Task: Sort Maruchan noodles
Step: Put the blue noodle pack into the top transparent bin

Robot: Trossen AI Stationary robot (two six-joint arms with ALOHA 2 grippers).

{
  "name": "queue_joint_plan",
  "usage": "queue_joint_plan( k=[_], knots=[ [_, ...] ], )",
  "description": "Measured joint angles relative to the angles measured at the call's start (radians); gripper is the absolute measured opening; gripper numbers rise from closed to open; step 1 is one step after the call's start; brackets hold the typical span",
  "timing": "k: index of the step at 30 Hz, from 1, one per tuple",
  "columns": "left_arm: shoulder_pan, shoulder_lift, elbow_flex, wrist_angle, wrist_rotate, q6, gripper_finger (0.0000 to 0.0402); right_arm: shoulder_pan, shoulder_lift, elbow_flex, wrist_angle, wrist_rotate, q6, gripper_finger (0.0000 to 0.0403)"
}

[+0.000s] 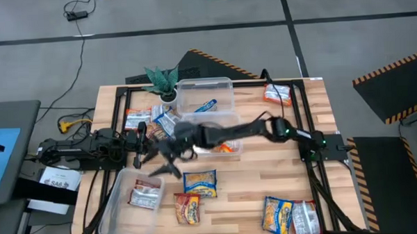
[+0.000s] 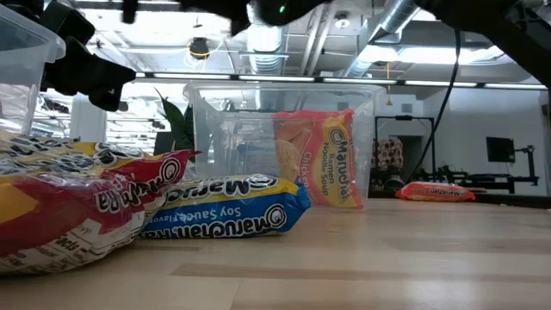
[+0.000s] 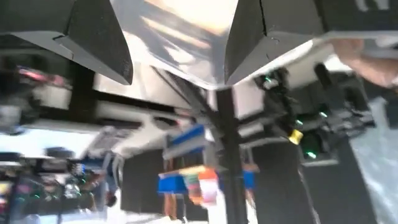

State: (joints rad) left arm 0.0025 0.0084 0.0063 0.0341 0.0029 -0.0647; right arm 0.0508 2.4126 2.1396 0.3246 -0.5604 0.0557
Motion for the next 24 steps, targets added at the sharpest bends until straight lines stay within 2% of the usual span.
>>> queue_joint_plan(
  k=[3,9,11,13,15,18,24],
  knots=[
    [0.000,0.000,0.000,0.000,0.000,0.000,0.0000,-0.042,-0.072,0.001,-0.217,-0.021,-0.117,0.0276],
    [0.000,0.000,0.000,0.000,0.000,0.000,0.0000,-0.120,-0.209,0.001,-0.799,-0.016,-0.407,0.0276],
    [0.000,0.000,0.000,0.000,0.000,0.000,0.0000,-0.151,-0.246,-0.016,-0.963,-0.006,-0.455,0.0276],
    [0.000,0.000,0.000,0.000,0.000,0.000,0.0000,-0.182,-0.283,-0.061,-1.054,0.007,-0.472,0.0276],
    [0.000,0.000,0.000,0.000,0.000,0.000,0.0000,-0.210,-0.331,-0.134,-1.091,0.014,-0.471,0.0276],
    [0.000,0.000,0.000,-0.001,-0.002,0.000,0.0000,-0.238,-0.433,-0.284,-1.055,0.067,-0.456,0.0276],
    [0.000,0.000,0.000,-0.001,-0.009,0.000,0.0000,-0.250,-0.694,-0.650,-0.858,0.295,-0.403,0.0276]
  ],
)
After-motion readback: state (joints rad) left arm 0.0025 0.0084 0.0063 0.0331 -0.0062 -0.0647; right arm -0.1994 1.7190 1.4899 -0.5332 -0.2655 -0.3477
